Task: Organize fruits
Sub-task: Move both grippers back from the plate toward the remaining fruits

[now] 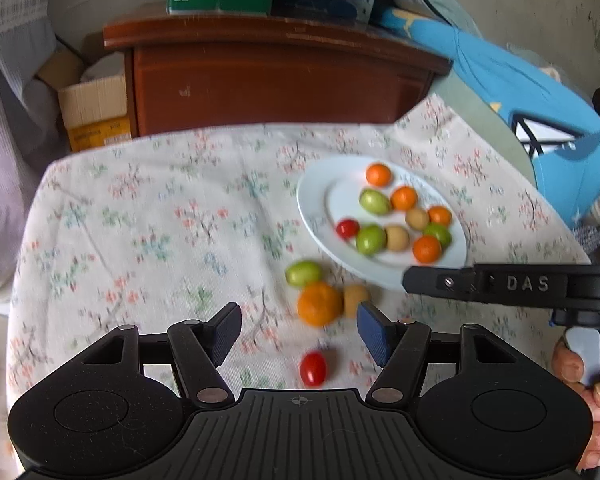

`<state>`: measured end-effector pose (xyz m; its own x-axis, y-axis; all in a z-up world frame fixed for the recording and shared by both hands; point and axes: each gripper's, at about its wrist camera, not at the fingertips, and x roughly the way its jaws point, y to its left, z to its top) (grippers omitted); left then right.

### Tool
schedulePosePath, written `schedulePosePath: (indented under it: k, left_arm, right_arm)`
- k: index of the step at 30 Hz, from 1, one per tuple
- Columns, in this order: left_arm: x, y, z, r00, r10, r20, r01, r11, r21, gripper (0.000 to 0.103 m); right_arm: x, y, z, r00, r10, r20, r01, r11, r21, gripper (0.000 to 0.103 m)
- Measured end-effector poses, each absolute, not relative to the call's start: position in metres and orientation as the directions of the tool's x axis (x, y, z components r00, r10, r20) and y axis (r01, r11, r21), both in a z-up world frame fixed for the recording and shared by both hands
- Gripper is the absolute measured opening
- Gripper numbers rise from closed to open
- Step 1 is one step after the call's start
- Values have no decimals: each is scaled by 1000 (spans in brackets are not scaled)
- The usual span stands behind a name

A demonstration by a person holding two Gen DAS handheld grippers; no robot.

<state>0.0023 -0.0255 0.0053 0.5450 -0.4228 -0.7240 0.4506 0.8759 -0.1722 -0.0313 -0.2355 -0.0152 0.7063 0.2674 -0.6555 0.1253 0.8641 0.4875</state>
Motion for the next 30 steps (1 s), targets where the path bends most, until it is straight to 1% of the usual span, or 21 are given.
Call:
schedulePosePath:
  k: [10,21,24,25,26,30]
  left_arm:
    - [-12,-34,-18,518,-398,-757,482,867,-126,63]
    - [-15,-41,-31,507,-389,-769,500,860,-105,60]
    - [-16,-43,-33,504,-394,-769,513,852,-101,50]
    - [-16,-44,-34,499,-398,-770,517,850,-105,44]
    - [-16,-45,-35,493,-401,-772,520,847,-108,41]
    - [-17,-48,-37,506,-393,-768,526,846,-87,39]
  right_arm:
    - [-26,-216,-29,673,322,-666,64,872,486,33]
    - [-15,-209,-39,672,289,-682,61,896,440,33]
    - [-12,-209,-42,670,281,-687,66,899,432,33]
    - [-11,-209,-43,669,279,-689,69,900,431,33]
    - [-11,-209,-44,668,277,-690,71,900,430,33]
    - [-9,-207,-44,671,278,-688,61,904,424,32]
